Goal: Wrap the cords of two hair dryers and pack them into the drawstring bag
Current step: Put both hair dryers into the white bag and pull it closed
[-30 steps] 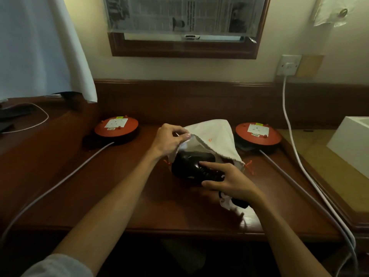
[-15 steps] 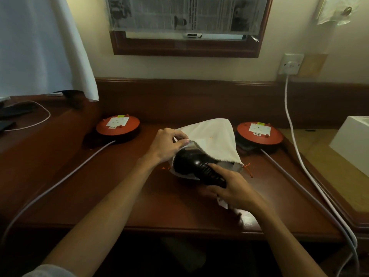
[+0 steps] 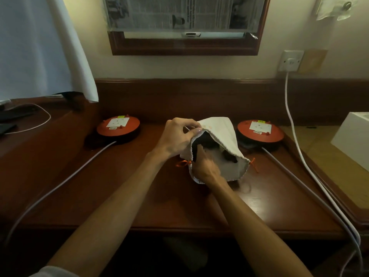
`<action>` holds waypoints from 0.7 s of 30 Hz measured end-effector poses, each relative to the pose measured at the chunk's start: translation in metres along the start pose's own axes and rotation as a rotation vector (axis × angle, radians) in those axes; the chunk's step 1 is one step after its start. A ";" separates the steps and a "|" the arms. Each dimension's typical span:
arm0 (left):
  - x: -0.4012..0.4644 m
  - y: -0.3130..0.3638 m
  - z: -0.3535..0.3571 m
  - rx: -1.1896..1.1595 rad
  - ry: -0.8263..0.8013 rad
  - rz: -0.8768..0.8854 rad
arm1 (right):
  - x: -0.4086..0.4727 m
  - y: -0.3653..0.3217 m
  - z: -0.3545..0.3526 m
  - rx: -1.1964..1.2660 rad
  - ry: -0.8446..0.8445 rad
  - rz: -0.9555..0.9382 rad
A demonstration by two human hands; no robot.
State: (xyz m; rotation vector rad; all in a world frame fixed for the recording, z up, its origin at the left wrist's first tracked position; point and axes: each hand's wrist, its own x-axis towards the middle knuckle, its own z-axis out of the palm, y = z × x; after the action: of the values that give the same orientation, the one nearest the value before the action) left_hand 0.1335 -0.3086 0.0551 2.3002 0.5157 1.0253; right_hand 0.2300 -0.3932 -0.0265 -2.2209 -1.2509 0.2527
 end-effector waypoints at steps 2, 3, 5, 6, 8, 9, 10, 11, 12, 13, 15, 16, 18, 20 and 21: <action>0.000 0.000 -0.003 0.005 0.004 -0.007 | 0.004 0.010 -0.014 0.110 -0.136 -0.055; 0.000 -0.001 -0.004 0.003 0.003 -0.018 | 0.002 0.016 -0.023 0.135 -0.227 -0.094; 0.001 -0.005 -0.007 -0.006 0.003 -0.041 | -0.006 0.030 -0.031 0.117 -0.296 -0.134; 0.001 -0.006 -0.007 -0.012 -0.001 -0.048 | -0.011 0.035 -0.030 0.102 -0.271 -0.143; 0.001 -0.007 -0.005 -0.029 -0.023 -0.064 | -0.015 0.036 -0.022 0.111 -0.185 -0.178; 0.000 -0.006 -0.003 -0.042 -0.046 -0.071 | -0.015 0.033 -0.018 0.150 -0.134 -0.191; -0.001 -0.004 -0.001 -0.053 -0.075 -0.070 | -0.014 0.029 -0.015 0.201 -0.080 -0.193; -0.003 -0.002 0.000 -0.058 -0.108 -0.060 | -0.013 0.023 -0.015 0.238 -0.030 -0.196; -0.005 0.000 0.002 -0.054 -0.143 -0.044 | -0.011 0.017 -0.017 0.252 0.006 -0.194; -0.006 0.001 0.003 -0.040 -0.180 -0.032 | -0.010 0.009 -0.020 0.239 0.006 -0.187; -0.007 0.001 0.003 -0.006 -0.236 -0.018 | -0.008 -0.001 -0.023 0.157 -0.089 -0.096; -0.007 0.000 0.002 0.004 -0.247 -0.015 | -0.007 -0.006 -0.021 0.121 -0.133 -0.038; -0.008 -0.004 0.001 0.004 -0.252 -0.027 | -0.004 -0.010 -0.015 0.015 -0.162 -0.013; -0.010 -0.009 -0.001 -0.003 -0.251 -0.041 | -0.005 -0.010 -0.010 0.010 -0.166 -0.072; -0.011 -0.013 -0.002 0.000 -0.253 -0.050 | -0.008 -0.009 -0.009 0.110 -0.176 -0.114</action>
State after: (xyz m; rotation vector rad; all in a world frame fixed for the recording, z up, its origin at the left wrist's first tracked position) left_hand 0.1238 -0.3040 0.0416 2.3603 0.4664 0.6968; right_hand 0.2231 -0.4000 -0.0150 -2.0616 -1.4161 0.4693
